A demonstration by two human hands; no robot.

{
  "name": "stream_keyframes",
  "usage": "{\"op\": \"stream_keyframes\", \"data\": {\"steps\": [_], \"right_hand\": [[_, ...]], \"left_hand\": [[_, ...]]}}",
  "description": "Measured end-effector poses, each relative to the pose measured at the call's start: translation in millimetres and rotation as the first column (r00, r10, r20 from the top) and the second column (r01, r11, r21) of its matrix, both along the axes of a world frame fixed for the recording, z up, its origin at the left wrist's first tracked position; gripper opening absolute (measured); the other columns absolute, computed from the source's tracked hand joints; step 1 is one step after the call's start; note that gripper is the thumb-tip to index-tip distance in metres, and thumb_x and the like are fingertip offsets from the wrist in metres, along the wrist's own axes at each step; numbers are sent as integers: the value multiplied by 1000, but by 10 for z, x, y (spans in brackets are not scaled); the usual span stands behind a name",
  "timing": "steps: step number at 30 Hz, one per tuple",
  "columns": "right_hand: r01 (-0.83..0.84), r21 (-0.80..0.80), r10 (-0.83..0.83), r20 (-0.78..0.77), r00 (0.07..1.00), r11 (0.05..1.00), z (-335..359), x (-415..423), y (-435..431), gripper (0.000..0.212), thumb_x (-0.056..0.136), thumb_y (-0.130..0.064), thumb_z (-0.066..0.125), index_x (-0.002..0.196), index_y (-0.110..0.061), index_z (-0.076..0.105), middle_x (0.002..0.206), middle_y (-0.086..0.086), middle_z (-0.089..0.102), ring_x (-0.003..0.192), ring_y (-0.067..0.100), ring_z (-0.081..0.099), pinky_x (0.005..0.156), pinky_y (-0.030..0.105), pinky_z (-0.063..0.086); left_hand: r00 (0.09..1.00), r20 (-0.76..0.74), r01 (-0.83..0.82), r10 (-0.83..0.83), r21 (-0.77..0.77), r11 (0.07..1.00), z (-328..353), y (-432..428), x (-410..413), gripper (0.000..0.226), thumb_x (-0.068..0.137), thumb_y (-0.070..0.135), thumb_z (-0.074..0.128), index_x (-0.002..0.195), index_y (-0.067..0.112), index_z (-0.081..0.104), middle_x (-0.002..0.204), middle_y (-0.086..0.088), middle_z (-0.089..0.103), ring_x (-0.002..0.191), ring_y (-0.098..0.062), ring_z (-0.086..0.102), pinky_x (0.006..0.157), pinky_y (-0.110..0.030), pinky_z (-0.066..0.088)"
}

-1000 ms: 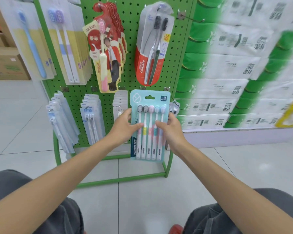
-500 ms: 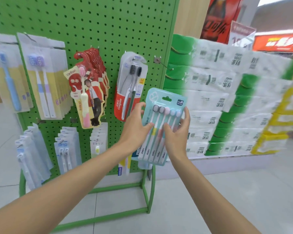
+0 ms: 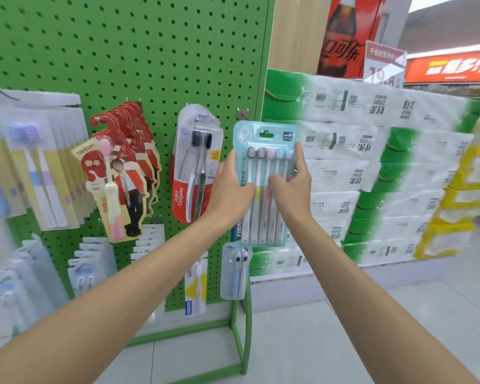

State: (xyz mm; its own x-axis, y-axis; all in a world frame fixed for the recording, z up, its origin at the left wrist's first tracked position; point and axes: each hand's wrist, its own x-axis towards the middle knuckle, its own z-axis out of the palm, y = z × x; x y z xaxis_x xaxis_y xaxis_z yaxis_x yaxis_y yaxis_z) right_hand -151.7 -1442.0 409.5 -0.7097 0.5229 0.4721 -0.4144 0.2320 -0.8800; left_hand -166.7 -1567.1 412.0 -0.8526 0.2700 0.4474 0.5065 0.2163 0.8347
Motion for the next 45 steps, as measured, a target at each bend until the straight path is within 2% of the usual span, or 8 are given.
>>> {"op": "stream_keyframes", "data": {"steps": [10, 13, 17, 20, 25, 29, 33, 45], "right_hand": [[-28, 40, 25, 74, 997, 999, 44, -123, -9, 87, 82, 19, 42, 155, -22, 20, 123, -26, 46, 57, -11, 59, 49, 16, 49], [-28, 47, 25, 73, 997, 999, -4, -165, 11, 83, 85, 17, 43, 156, -19, 18, 126, -22, 38, 68, -25, 55, 54, 7, 46], [-20, 79, 16, 48, 999, 997, -44, -212, 49, 80, 88, 16, 45, 156, -16, 16, 134, -19, 33, 80, -36, 46, 61, 2, 44], [5, 114, -11, 54, 998, 993, -50, -217, 96, 80, 89, 13, 47, 156, -18, 17, 147, -12, 35, 87, -26, 53, 63, 3, 46], [133, 240, -161, 98, 982, 962, -183, -138, 115, 74, 91, -8, 60, 153, -27, 24, 148, 1, 42, 136, 15, 39, 111, 34, 38], [201, 182, -215, 60, 975, 962, -361, 72, -49, 26, 88, -3, 57, 108, -19, 64, 103, -2, 64, 93, 10, 57, 81, 22, 45], [98, 197, -124, 121, 985, 975, -631, 265, -354, 23, 87, 2, 57, 81, -18, 66, 74, -7, 63, 67, 4, 55, 61, 10, 43], [-307, 277, 201, 353, 914, 911, -1451, 146, -1725, 16, 89, -4, 62, 86, -19, 68, 83, -6, 68, 80, 11, 64, 73, 19, 53]], "left_hand": [[999, 13, -29, 30, -59, 998, -18, 48, -228, 79, 95, 6, 54, 157, 26, 9, 154, -2, 31, 115, -26, 58, 71, -26, 50], [999, 29, -16, 18, -77, 997, -86, 76, -254, 83, 99, 20, 55, 157, 25, -3, 163, 2, 17, 143, -21, 33, 102, -22, 31], [1000, 30, 11, -9, -54, 998, -134, 104, -272, 89, 97, 28, 59, 156, 24, -7, 164, 2, 12, 149, -14, 16, 103, -19, 15], [1000, 21, 18, -17, -59, 998, -130, 97, -265, 90, 97, 28, 60, 156, 23, -7, 164, 2, 11, 149, -12, 14, 102, -16, 14], [999, -41, -2, -3, -106, 994, -225, 0, -182, 86, 97, 30, 59, 157, 19, -2, 164, 2, 11, 150, -12, 12, 112, -21, 11], [986, -133, -104, 97, -50, 993, -453, -214, -21, 51, 98, 15, 56, 147, 16, 40, 139, 0, 50, 121, -11, 52, 105, -29, 45], [977, -118, -186, 176, -73, 980, -763, -566, 98, 17, 97, 9, 55, 109, 18, 63, 99, 6, 62, 91, -9, 59, 78, -16, 48], [933, 154, -299, 327, -180, 937, -1470, -1945, 133, 13, 91, 5, 60, 88, 16, 67, 78, 4, 65, 74, -15, 65, 73, -31, 55]]}}
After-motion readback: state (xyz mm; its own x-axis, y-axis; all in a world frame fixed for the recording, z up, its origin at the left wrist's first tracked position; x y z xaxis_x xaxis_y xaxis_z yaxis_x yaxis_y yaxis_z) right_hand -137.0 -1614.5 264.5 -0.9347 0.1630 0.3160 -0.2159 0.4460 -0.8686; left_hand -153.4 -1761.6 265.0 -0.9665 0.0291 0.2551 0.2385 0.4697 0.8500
